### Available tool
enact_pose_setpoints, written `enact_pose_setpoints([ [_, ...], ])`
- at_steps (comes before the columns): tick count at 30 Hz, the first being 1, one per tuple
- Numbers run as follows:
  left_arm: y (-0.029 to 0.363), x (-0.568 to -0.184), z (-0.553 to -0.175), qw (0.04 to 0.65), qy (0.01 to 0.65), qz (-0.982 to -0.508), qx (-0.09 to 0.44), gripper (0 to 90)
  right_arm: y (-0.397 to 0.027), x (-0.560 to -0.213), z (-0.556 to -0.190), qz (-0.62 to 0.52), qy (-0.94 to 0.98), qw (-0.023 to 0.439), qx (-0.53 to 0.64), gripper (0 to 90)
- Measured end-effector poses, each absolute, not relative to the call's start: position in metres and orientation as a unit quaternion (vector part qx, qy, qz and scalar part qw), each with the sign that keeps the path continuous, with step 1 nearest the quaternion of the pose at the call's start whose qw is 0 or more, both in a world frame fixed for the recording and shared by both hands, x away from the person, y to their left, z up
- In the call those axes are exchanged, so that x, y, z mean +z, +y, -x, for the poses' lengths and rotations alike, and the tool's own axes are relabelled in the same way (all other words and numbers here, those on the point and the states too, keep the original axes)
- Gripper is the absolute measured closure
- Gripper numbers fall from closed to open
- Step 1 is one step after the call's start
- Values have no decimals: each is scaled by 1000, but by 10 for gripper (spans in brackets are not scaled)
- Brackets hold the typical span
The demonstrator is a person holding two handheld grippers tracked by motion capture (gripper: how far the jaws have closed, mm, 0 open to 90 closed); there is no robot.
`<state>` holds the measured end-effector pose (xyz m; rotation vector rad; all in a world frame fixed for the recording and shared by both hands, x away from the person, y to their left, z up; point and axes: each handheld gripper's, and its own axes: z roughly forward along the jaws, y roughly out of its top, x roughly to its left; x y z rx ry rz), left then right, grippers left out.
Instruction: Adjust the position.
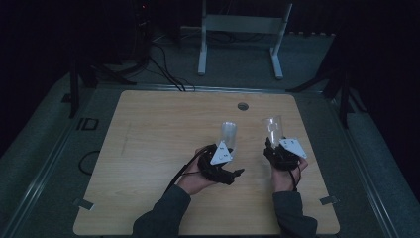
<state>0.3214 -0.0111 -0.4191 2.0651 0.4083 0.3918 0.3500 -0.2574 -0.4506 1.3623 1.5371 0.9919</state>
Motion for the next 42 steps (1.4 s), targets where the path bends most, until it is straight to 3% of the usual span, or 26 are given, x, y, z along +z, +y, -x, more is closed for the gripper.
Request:
enact_pose_setpoints([
  [42,-57,-404,-336,523,205,-814,146,250,-260,-450,-310,-509,571,469,442,422],
])
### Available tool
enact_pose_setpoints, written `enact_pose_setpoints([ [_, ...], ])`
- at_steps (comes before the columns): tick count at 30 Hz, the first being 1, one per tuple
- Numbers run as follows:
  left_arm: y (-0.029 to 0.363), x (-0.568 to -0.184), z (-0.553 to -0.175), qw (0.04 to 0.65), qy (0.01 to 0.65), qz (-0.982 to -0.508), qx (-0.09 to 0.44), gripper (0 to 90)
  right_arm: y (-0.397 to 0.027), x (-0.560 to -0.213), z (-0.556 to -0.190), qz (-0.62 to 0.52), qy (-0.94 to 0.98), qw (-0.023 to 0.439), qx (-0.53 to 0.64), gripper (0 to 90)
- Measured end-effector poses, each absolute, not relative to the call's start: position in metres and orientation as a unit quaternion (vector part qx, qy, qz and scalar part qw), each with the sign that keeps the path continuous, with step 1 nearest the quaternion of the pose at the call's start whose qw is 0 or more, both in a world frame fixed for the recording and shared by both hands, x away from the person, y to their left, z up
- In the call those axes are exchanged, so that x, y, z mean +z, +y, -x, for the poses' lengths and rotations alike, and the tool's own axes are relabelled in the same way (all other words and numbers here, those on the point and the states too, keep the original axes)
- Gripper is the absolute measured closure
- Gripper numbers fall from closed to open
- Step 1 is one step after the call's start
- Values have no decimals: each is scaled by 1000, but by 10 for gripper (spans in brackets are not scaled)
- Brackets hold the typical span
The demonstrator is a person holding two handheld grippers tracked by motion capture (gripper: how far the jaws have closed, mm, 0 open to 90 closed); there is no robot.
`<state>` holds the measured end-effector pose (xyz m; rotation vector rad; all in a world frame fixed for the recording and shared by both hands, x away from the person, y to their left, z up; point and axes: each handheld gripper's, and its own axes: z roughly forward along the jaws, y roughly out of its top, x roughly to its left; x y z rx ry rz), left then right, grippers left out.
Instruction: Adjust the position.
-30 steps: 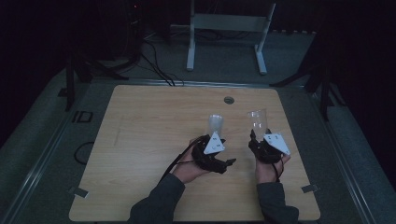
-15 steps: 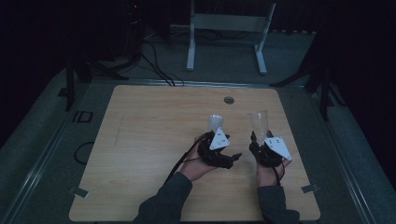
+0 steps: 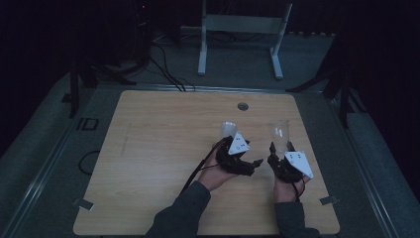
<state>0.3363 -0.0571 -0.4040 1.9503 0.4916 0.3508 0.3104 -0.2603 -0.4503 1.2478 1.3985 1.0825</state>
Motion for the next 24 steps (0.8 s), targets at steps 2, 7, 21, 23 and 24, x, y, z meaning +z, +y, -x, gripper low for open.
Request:
enact_pose_setpoints([
  [2,-58,-403,-337,525,209,-812,146,250,-261,-451,-308,-510,568,470,443,422],
  [7,-63,-402,-339,526,210,-812,142,250,-263,-452,-303,-508,562,473,449,422],
  [21,-71,-399,-348,540,238,-799,119,247,-259,-453,-292,-495,559,491,449,421],
  [23,-72,-399,-349,541,240,-798,113,235,-259,-453,-290,-495,558,492,449,421],
  [24,-73,-399,-349,541,240,-798,110,234,-259,-454,-289,-493,559,493,449,421],
])
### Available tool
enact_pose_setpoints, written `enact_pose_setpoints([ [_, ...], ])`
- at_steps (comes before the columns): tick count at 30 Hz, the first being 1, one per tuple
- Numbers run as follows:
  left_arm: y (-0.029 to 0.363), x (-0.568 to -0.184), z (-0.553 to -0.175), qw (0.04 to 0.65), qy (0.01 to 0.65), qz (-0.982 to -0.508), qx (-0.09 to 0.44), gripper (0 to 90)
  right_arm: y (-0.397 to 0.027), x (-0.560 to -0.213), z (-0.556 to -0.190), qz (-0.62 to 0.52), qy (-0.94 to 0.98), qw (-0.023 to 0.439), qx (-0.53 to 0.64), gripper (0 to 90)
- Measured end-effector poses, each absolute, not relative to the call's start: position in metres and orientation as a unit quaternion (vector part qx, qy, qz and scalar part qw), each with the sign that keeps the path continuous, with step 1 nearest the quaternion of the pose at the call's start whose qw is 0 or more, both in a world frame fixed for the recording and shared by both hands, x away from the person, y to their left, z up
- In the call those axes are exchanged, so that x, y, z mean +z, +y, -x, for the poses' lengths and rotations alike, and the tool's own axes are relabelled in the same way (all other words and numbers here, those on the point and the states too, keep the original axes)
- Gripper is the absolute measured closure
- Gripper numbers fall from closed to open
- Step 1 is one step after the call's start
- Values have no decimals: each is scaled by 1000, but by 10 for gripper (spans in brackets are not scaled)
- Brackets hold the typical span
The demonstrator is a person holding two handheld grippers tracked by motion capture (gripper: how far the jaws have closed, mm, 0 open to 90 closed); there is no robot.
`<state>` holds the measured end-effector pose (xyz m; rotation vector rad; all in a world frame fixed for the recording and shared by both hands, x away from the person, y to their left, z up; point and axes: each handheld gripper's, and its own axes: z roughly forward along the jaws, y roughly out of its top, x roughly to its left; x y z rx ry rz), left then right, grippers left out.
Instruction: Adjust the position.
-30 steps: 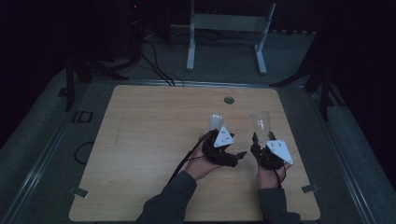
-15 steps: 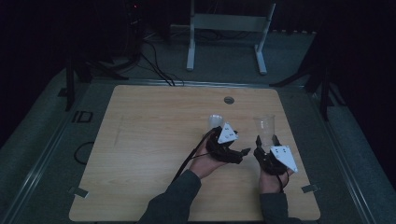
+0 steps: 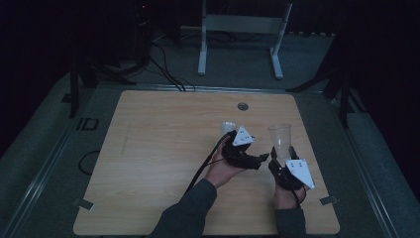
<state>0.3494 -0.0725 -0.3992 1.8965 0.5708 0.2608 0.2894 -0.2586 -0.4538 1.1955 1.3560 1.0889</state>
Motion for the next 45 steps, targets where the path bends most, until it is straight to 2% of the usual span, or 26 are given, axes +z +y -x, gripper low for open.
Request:
enact_pose_setpoints([
  [13,-83,-398,-353,545,242,-799,83,208,-255,-454,-283,-484,559,498,453,420],
  [25,-86,-396,-361,569,262,-778,47,208,-254,-452,-280,-480,556,499,461,420],
  [45,-96,-390,-361,580,257,-772,38,208,-251,-450,-275,-474,555,496,471,420],
])
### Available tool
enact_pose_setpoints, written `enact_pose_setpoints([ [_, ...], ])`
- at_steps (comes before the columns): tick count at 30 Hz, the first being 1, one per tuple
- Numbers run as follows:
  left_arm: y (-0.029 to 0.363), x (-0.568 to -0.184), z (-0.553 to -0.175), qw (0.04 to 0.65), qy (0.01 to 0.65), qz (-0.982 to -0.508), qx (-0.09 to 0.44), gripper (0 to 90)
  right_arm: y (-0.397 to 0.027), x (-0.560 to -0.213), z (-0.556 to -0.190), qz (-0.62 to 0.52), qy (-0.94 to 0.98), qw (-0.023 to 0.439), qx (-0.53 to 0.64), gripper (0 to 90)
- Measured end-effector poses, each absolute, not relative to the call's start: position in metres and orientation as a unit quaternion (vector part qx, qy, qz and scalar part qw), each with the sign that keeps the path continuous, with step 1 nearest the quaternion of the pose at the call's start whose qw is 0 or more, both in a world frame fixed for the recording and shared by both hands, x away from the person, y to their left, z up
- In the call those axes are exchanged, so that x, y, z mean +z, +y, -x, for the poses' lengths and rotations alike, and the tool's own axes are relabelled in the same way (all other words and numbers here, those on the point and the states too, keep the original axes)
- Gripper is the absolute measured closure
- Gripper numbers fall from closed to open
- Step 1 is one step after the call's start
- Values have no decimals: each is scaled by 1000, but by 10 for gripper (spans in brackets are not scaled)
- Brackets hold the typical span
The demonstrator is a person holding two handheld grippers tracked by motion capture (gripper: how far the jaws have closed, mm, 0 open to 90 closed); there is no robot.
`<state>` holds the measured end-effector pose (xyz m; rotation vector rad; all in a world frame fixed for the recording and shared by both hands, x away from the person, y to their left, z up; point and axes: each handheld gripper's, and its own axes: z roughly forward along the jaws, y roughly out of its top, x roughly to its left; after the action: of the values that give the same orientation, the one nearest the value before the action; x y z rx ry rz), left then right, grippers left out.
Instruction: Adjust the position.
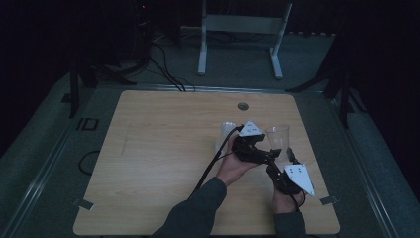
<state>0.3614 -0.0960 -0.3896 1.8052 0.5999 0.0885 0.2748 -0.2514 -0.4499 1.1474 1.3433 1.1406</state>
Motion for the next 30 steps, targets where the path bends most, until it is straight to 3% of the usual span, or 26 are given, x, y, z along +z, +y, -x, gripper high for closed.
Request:
enact_pose_setpoints([
  [30,-106,-382,-363,607,262,-750,27,211,-250,-451,-270,-464,556,487,488,412],
])
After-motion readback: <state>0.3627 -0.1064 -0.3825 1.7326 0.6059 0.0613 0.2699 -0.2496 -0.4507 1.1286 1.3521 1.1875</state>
